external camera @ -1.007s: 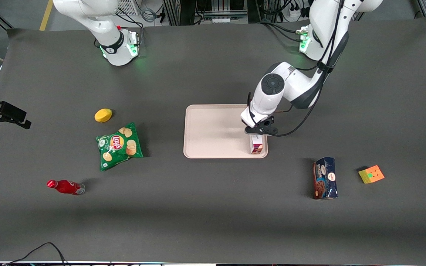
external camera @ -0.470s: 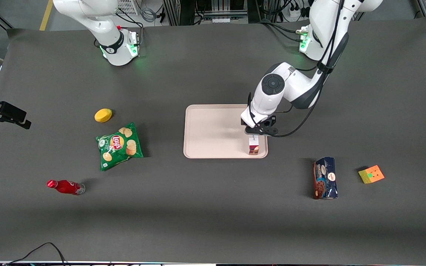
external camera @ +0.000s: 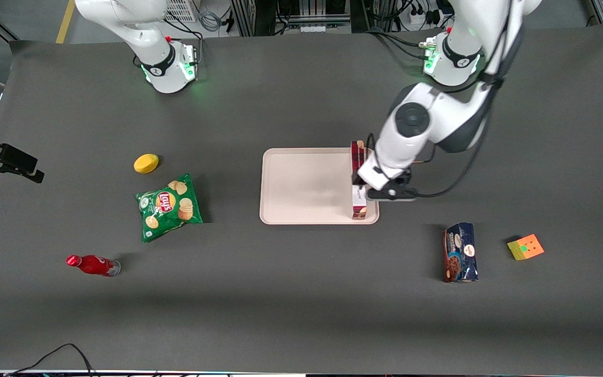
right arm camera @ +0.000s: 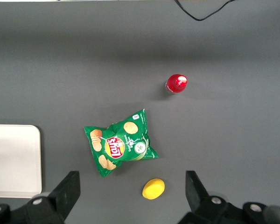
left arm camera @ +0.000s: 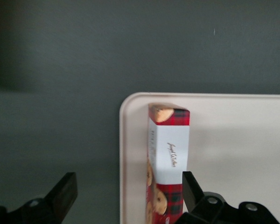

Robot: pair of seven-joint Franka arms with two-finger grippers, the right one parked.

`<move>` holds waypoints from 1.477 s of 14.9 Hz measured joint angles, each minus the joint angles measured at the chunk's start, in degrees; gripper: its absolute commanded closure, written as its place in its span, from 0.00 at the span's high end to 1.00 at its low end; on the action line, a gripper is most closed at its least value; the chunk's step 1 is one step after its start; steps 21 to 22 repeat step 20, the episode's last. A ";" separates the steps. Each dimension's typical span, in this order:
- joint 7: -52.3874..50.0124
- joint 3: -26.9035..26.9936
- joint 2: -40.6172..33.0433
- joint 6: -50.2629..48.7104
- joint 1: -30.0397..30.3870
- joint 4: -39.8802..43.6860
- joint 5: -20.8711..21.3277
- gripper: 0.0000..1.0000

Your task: Place red cookie box on tray

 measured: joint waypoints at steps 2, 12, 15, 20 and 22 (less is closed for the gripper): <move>4.96 1.62 -4.39 -6.08 3.67 2.39 -2.40 1.00; 34.27 11.48 -24.05 -26.38 20.51 3.63 -3.25 1.00; 38.24 13.12 -27.64 -34.74 21.59 6.88 -3.05 1.00; 40.00 13.42 -28.09 -43.40 21.68 13.77 -1.82 1.00; 40.00 13.42 -28.09 -43.40 21.68 13.77 -1.82 1.00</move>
